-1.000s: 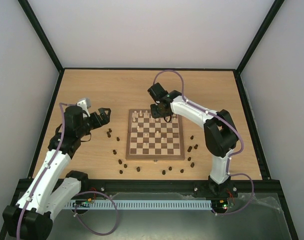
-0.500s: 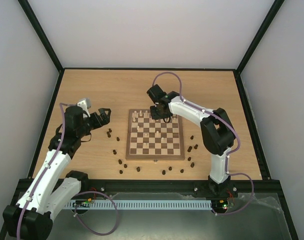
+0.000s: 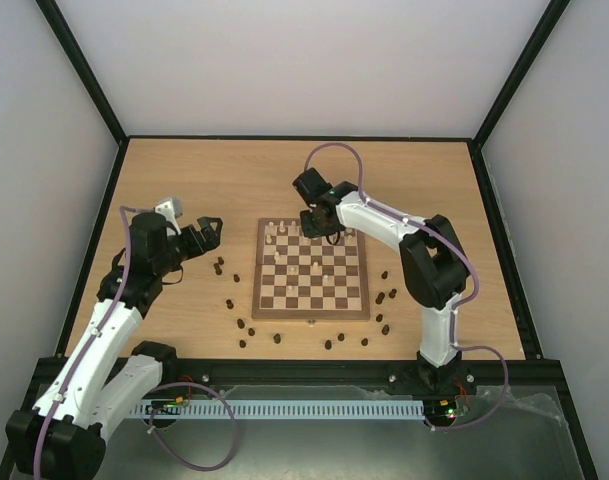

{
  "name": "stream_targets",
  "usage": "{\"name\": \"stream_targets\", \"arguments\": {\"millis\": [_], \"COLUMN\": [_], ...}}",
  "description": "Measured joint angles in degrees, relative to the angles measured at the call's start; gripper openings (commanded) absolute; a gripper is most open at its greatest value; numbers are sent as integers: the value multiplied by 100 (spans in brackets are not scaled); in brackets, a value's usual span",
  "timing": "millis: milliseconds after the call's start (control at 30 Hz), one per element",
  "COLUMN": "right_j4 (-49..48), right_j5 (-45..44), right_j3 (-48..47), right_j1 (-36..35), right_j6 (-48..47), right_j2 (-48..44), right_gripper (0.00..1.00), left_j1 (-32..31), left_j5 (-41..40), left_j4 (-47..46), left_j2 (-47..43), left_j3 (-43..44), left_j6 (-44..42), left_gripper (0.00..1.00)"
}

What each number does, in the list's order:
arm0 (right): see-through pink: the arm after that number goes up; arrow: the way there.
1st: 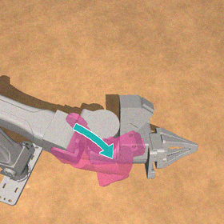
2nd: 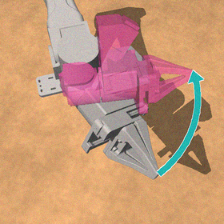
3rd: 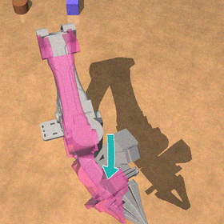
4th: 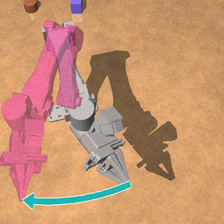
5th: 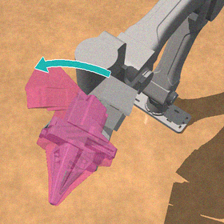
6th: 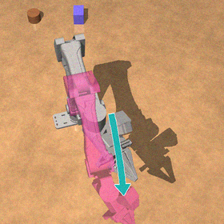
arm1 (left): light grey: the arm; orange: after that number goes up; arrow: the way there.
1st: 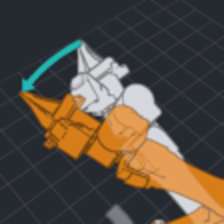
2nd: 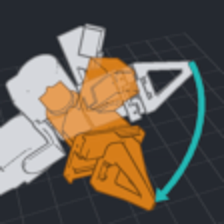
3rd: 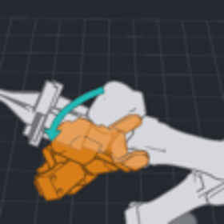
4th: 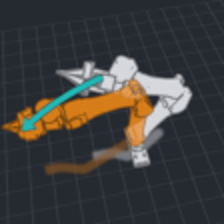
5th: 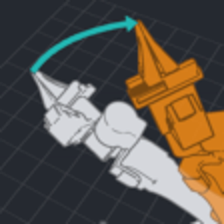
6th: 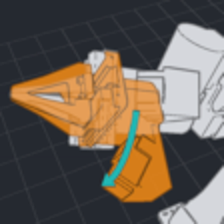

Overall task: Set up the chess pieces on the board
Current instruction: Move the chess piece to the chessboard.

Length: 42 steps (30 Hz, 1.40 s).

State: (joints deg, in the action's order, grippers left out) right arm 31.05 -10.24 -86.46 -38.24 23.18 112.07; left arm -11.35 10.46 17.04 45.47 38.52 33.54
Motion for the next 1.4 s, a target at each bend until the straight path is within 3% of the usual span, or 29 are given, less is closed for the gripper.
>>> {"name": "stream_targets", "arguments": {"millis": [1200,1400], "right_j4": [201,201], "right_j5": [-472,-457], "right_j3": [-555,-568], "right_j1": [-2,-2], "right_j6": [-31,-33], "right_j2": [417,431], "right_gripper": [16,26], "left_j1": [0,0], "left_j5": [-4,-7], "left_j4": [-2,-2], "left_j2": [-4,-7], "left_j3": [0,0], "left_j6": [2,2], "left_gripper": [99,99]}}
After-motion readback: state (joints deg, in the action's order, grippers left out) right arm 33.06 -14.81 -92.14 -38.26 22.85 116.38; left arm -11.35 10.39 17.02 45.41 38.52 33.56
